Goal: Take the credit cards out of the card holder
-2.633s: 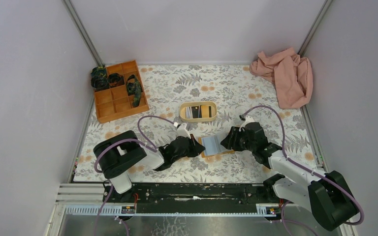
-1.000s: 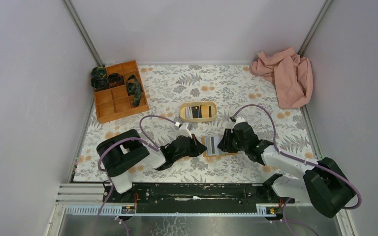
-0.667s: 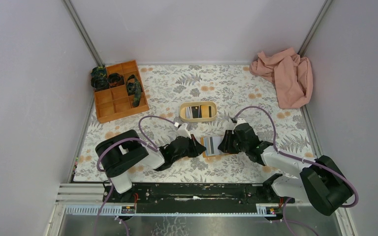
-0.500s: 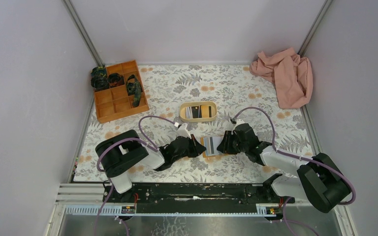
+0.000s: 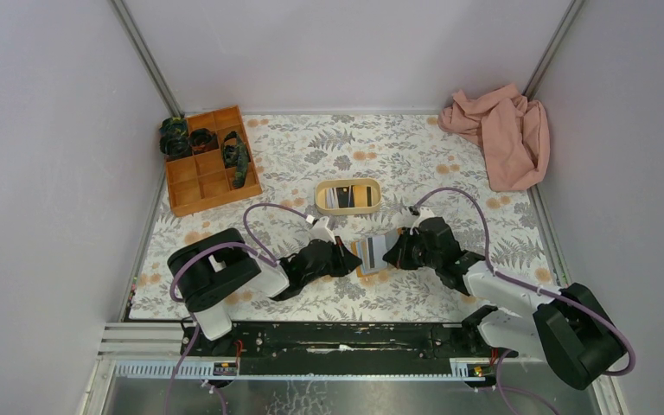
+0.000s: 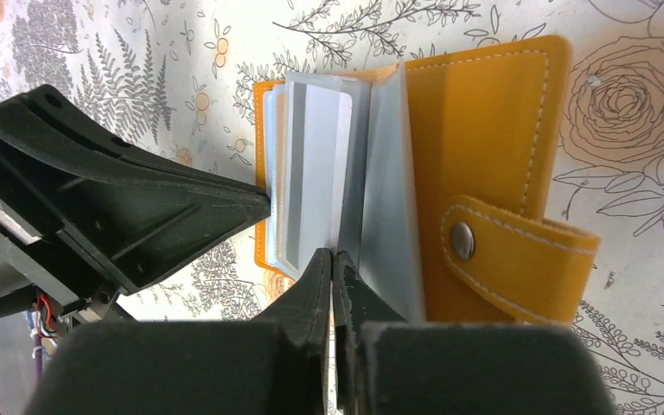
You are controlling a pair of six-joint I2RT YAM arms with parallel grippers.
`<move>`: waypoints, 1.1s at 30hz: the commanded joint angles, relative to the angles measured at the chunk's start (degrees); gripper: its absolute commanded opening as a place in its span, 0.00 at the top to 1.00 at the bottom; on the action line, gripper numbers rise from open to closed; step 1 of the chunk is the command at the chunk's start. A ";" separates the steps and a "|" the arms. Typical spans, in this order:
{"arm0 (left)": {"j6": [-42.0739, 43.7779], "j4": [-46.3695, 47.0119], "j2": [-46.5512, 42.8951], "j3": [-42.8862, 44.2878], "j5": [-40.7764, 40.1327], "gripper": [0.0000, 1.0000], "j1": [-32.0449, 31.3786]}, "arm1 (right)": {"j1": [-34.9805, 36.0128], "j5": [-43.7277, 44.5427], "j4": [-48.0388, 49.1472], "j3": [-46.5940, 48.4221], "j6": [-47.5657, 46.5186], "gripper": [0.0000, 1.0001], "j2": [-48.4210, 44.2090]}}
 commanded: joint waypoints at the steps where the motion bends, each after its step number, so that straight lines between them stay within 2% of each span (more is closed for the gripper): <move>1: 1.34 -6.17 0.96 -1.97 0.16 1.00 0.42 | -1.02 1.84 -0.94 -0.21 -0.98 1.00 -2.74; 20: 2.09 -6.18 0.57 -1.40 1.00 1.00 0.48 | -5.08 8.56 -12.44 2.89 -3.63 1.00 -13.09; 24: 3.81 -8.10 -1.71 -1.23 0.93 0.89 0.42 | -5.42 9.84 -14.12 3.49 -4.25 1.00 -15.63; 33: 4.77 -11.35 -5.25 -1.05 -0.22 0.89 0.41 | -5.50 7.37 -14.57 3.30 -4.87 1.00 -16.94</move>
